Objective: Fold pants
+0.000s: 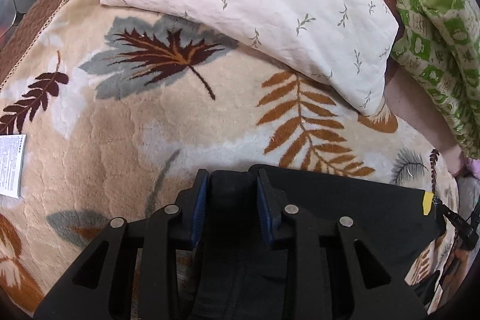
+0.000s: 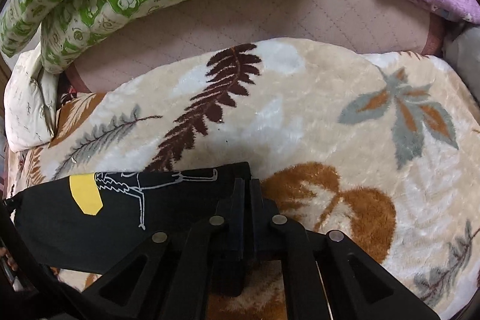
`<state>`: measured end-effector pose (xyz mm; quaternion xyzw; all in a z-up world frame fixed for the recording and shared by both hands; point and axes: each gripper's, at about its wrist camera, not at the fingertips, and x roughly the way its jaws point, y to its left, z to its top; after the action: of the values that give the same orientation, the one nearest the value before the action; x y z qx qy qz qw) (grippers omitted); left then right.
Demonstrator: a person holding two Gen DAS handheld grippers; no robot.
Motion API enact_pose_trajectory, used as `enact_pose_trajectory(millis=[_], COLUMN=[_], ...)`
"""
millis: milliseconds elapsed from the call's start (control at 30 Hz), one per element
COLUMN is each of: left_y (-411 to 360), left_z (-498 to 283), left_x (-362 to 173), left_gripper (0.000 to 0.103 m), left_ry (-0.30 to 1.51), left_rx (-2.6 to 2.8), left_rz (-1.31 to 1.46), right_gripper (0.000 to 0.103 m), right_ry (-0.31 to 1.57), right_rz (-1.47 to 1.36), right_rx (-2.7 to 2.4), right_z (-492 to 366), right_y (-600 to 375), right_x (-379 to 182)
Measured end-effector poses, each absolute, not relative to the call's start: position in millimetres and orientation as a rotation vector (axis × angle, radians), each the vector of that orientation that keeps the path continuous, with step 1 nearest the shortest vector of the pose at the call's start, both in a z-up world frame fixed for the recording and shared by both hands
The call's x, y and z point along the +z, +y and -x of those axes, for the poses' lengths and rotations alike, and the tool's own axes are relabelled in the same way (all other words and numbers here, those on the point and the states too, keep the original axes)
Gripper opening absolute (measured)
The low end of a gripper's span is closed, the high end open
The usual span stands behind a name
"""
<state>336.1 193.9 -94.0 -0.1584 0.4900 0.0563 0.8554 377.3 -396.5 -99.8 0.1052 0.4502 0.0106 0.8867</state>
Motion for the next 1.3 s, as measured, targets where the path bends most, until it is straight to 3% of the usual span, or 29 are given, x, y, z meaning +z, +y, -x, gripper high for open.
enact_pose_trajectory(millis=[67, 133, 167, 200, 333, 367, 400, 467, 633, 800, 1300], left_y=[196.9, 200.2, 200.6, 201.2, 187.4, 181.3, 176.2, 174.2, 178.6, 175.7, 199.8], left_z=[-339.9, -342.8, -342.4, -343.6, -348.0, -347.5, -349.9, -349.4, -349.5, -355.0, -319.2], left_x=[-93.5, -93.1, -92.4, -93.7, -94.7, -95.1, -95.0, -90.5, -78.0, -100.4, -52.5], left_gripper=[0.029, 0.030, 0.030, 0.033, 0.033, 0.033, 0.031, 0.027, 0.027, 0.027, 0.027], left_ry=[1.044, 1.046, 1.045, 1.043, 1.043, 1.043, 1.043, 1.021, 0.951, 1.009, 0.922], left_rx=[0.101, 0.082, 0.079, 0.078, 0.097, 0.100, 0.101, 0.084, 0.068, 0.095, 0.014], left_rz=[0.349, 0.375, 0.385, 0.389, 0.291, 0.262, 0.245, 0.240, 0.250, 0.239, 0.385], right_gripper=[0.009, 0.030, 0.048, 0.054, 0.051, 0.039, 0.015, 0.009, 0.008, 0.008, 0.008], right_ry=[0.948, 0.933, 0.928, 0.923, 0.953, 0.950, 0.947, 0.942, 0.841, 0.926, 0.833], right_rz=[-0.227, -0.245, -0.256, -0.265, -0.275, -0.259, -0.245, -0.241, -0.245, -0.175, -0.212], right_rx=[0.036, 0.041, 0.041, 0.037, 0.025, 0.013, 0.010, 0.050, 0.056, 0.013, 0.050], right_z=[-380.0, -381.3, -382.0, -382.7, -394.0, -395.2, -395.8, -395.6, -386.7, -398.8, -371.9], right_y=[-397.1, -400.0, -401.7, -403.4, -401.7, -399.1, -397.7, -390.8, -390.4, -381.4, -387.1], right_x=[-96.9, -91.8, -91.9, -91.6, -101.3, -102.2, -102.0, -99.1, -75.8, -100.9, -58.8])
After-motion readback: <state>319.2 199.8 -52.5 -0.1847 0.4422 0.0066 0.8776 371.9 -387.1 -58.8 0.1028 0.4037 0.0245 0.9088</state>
